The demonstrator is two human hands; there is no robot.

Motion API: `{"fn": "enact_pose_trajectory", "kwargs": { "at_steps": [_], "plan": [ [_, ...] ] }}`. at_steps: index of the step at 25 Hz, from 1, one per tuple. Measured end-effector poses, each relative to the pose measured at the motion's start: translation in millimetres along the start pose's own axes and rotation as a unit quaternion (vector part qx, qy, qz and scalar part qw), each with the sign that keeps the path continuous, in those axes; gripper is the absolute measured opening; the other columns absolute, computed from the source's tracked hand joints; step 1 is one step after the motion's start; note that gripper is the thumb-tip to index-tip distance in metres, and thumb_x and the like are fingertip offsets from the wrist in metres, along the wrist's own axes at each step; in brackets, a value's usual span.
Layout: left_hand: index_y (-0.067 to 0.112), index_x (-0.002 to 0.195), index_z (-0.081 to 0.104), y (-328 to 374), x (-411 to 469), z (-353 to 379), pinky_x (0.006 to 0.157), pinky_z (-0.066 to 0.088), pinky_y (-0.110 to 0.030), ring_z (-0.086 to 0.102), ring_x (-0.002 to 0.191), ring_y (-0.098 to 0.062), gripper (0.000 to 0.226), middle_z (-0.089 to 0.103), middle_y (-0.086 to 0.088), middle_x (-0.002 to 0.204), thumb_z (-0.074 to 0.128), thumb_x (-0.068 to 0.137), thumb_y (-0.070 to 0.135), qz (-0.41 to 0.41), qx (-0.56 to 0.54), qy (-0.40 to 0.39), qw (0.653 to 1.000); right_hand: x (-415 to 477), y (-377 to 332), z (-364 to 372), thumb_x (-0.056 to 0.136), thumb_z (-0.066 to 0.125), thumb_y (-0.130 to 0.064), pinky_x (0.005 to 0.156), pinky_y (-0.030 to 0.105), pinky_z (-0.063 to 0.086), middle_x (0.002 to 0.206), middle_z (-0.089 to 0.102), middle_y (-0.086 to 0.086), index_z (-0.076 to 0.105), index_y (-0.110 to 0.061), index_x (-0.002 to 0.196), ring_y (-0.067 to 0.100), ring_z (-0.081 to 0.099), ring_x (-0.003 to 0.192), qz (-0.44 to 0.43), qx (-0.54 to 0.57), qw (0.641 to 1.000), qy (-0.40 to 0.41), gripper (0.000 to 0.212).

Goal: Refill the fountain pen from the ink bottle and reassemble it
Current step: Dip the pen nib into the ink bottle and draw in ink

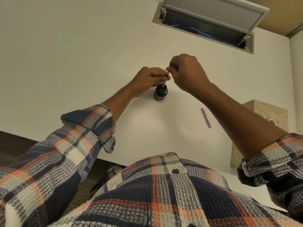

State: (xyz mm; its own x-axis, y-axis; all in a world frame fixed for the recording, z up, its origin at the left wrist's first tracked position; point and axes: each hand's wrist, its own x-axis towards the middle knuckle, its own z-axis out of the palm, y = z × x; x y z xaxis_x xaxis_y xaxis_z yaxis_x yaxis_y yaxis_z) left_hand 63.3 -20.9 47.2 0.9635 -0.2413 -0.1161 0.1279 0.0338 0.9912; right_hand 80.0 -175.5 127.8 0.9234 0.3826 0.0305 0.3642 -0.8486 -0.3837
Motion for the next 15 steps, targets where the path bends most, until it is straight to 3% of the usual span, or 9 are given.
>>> {"fn": "enact_pose_trajectory", "kwargs": {
  "at_steps": [4,9,15],
  "plan": [
    [0.010,0.099,0.071,-1.0,0.4,0.4,0.087,0.052,-0.030,0.061,0.087,-0.014,0.016,0.068,0.015,0.084,0.062,0.087,0.004,-0.001,0.001,-0.003,1.000,0.4,-1.7,-2.5,0.091,0.058,-0.020,0.074,0.028,0.046,0.102,0.068,0.007,0.068,-0.012,0.109,0.019,0.060,0.088,0.008,0.017,1.000,-0.004,0.022],
    [0.027,0.086,0.075,1.0,-0.7,0.8,0.091,0.051,-0.037,0.061,0.095,-0.020,0.025,0.070,0.015,0.086,0.063,0.087,0.005,-0.001,-0.001,-0.005,1.000,1.6,-3.6,-3.8,0.091,0.054,-0.012,0.070,0.029,0.047,0.100,0.068,0.009,0.070,-0.010,0.098,0.019,0.059,0.083,0.011,0.012,1.000,-0.014,0.018],
    [0.009,0.107,0.066,4.7,-2.0,3.3,0.085,0.052,-0.026,0.065,0.087,-0.008,0.022,0.070,0.016,0.080,0.060,0.088,0.000,-0.002,0.000,-0.002,1.000,1.9,0.9,2.9,0.095,0.054,-0.025,0.071,0.033,0.044,0.101,0.064,0.012,0.066,-0.004,0.099,0.022,0.056,0.084,0.017,-0.002,1.000,-0.003,0.025]
  ]
}}
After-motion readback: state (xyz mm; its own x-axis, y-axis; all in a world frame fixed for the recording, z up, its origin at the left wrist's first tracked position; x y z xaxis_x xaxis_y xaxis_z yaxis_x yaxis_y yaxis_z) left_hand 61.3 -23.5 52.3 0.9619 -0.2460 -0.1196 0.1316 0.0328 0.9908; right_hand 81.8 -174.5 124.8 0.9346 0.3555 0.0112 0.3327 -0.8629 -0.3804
